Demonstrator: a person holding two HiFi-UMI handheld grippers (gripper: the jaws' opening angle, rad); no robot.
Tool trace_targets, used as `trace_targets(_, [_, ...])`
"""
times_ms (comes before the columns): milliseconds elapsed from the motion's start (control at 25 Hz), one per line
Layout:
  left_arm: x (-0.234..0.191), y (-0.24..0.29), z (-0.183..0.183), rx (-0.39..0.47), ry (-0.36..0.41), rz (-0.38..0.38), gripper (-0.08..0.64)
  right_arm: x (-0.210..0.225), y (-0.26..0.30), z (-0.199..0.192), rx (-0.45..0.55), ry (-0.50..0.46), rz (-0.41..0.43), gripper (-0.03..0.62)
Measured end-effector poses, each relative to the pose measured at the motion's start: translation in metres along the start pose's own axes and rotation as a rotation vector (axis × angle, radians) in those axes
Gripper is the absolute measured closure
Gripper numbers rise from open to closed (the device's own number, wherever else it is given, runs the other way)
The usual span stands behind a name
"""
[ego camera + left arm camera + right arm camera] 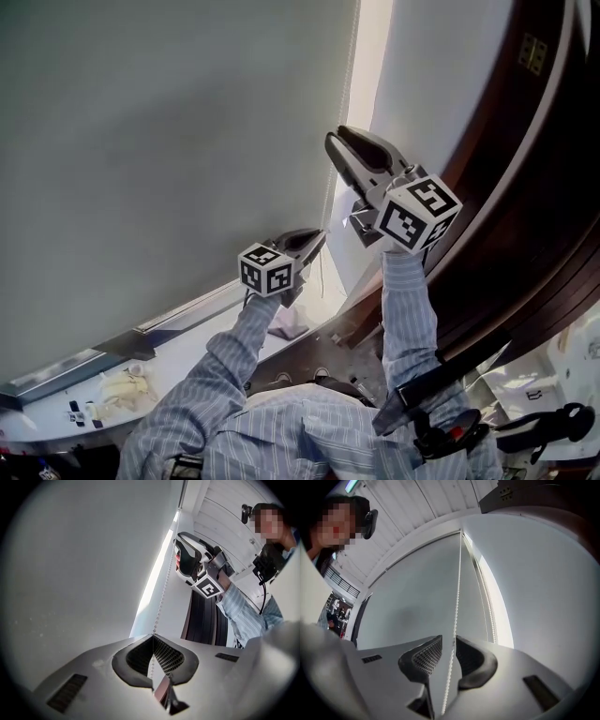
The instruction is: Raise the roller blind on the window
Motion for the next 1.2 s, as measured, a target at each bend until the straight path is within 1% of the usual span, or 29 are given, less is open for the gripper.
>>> trace_targets(160, [0.0, -0.002, 0.001, 0.0, 0.003, 0.0, 0.554, 0.002, 0.01, 0.013, 0.015, -0.017, -0.023, 0.497])
trace_targets(200, [0.0, -0.002, 0.001, 0.004, 0.0, 0.001, 0.554, 0.004, 0.01, 0.015, 0.033, -0.003, -0.03, 0.526])
trace_targets(240, [0.0, -0.002, 0.001, 0.009, -0.004, 0.002, 0.554, 0.006, 0.009, 0.016, 0.048, 0.022, -0.03, 0.569])
trace_targets(320, [0.001, -0.002, 0.0, 0.017, -0.011, 0.001, 0.554, 0.007, 0.008, 0.015, 0.058, 0.082, -0.006, 0.58])
trace_targets(360, [0.001, -0.002, 0.0, 0.019, -0.011, -0.001, 0.554, 0.007, 0.008, 0.014, 0.057, 0.098, 0.003, 0.582])
trace_targets(400, [0.001, -0.002, 0.0, 0.02, -0.011, -0.002, 0.554, 0.007, 0.008, 0.014, 0.056, 0.095, -0.001, 0.584])
trace_targets(560, [-0.001, -0.003, -0.007, 0.012, -0.032, 0.004, 0.554, 0.007, 0.006, 0.008, 0.042, 0.011, -0.059, 0.586])
trace_targets(640, [-0.002, -0.003, -0.022, -0.026, -0.056, 0.006, 0.554, 0.009, 0.004, -0.007, 0.012, -0.025, -0.093, 0.586])
trace_targets(720, [-0.002, -0.003, -0.044, -0.072, -0.097, 0.009, 0.554, 0.015, 0.0, -0.03, -0.012, -0.031, -0.127, 0.586])
trace_targets(840, [-0.003, -0.01, -0.081, -0.155, -0.143, 0.029, 0.554, 0.02, -0.009, -0.069, -0.043, 0.02, -0.139, 0.586])
trace_targets(1000, [-0.011, -0.026, -0.124, -0.248, -0.184, 0.077, 0.554, 0.017, -0.018, -0.117, -0.099, 0.044, -0.158, 0.586])
trace_targets(1080, [-0.014, -0.032, -0.144, -0.302, -0.193, 0.099, 0.554, 0.017, -0.022, -0.138, -0.14, 0.06, -0.168, 0.586])
trace_targets(1200, [-0.016, -0.039, -0.177, -0.408, -0.208, 0.114, 0.554, 0.019, -0.028, -0.171, -0.213, 0.074, -0.201, 0.586])
Point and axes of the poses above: the fingertips, and each gripper's own axes: y forward along the fingers, x to its right, z out of its top, the point moved 6 cm from there along -y, backward along the fingers, and after that the axes turned 13 degrees about y, right-handed, at the moved point
